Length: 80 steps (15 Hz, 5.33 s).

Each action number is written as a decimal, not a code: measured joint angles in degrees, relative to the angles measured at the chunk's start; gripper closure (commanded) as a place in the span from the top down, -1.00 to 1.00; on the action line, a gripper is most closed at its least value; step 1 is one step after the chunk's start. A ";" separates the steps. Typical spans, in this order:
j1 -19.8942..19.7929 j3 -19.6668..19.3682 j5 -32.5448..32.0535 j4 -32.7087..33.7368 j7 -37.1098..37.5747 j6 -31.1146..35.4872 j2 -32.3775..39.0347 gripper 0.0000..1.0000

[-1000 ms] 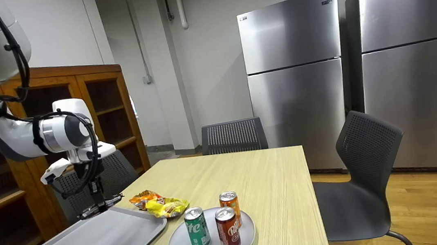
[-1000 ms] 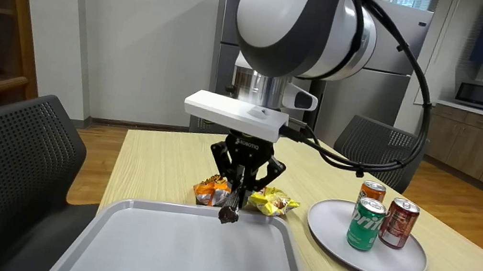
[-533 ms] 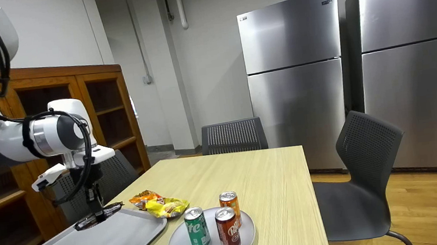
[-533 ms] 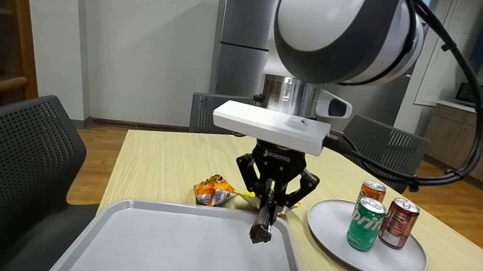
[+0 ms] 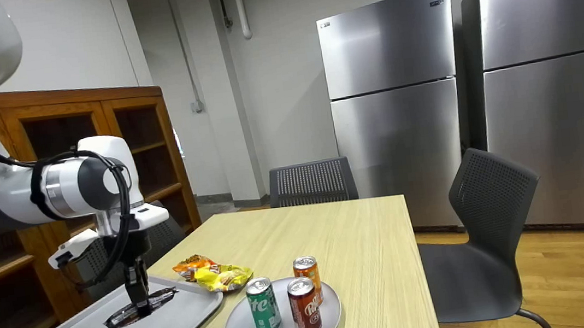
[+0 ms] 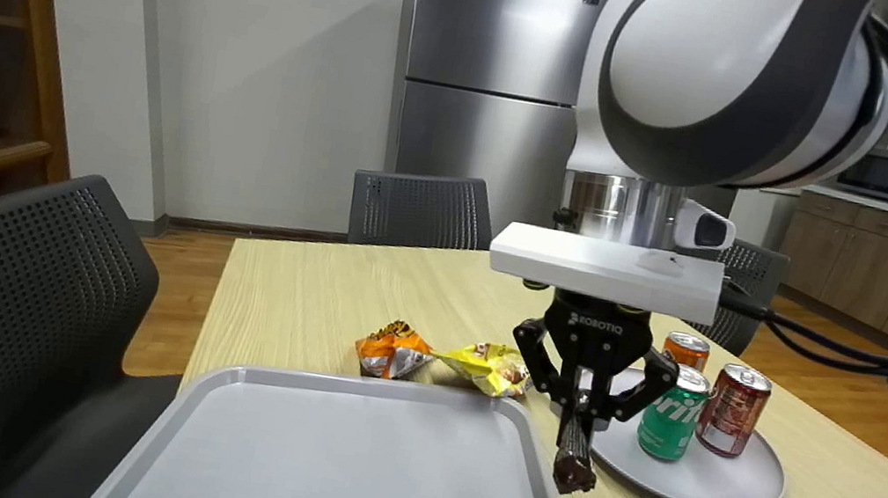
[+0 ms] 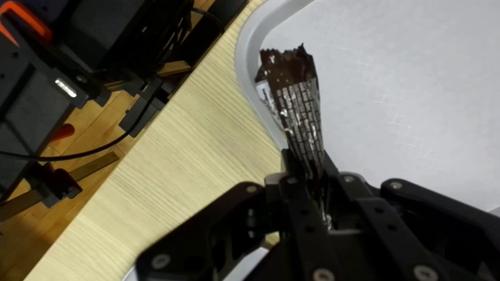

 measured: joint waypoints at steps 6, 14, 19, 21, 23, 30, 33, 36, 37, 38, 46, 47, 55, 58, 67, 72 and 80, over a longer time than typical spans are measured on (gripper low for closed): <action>-3.85 -1.04 -0.13 -2.58 -2.70 0.10 0.15 -0.93; -4.68 -1.41 -5.22 -2.97 -3.09 0.11 3.30 -0.93; -4.66 -1.70 -8.27 -2.88 -3.08 0.18 5.99 -0.93; -4.63 -1.94 -8.42 -2.77 -3.08 0.50 7.15 -0.93; -4.51 -2.13 -8.42 -2.52 -3.00 1.11 8.36 -0.93; -3.27 -3.17 -8.42 -0.77 -2.71 3.82 13.24 -0.93; -2.40 -3.67 -8.36 0.12 -2.69 4.09 14.94 -0.19; -1.83 -4.04 -8.27 0.69 -2.58 4.09 15.80 0.20; -1.66 -4.18 -8.26 0.77 -2.49 4.09 15.84 0.36; -1.54 -4.27 -8.24 0.85 -2.38 4.08 15.84 0.54; -1.37 -4.55 -6.22 1.31 -1.37 3.18 13.09 1.00; -1.37 -4.55 -5.58 1.31 -1.37 2.99 12.38 1.00; -1.62 -4.53 -2.68 0.73 -1.38 2.53 7.57 1.00; -2.28 -4.54 -2.68 -0.09 -1.47 2.58 6.42 1.00; -6.78 -5.53 -2.63 -1.18 -4.89 4.84 5.56 1.00; -9.37 -7.20 -2.35 -1.17 -8.21 6.69 5.56 1.00; -11.51 -10.03 -2.33 -0.32 -10.75 8.25 5.57 1.00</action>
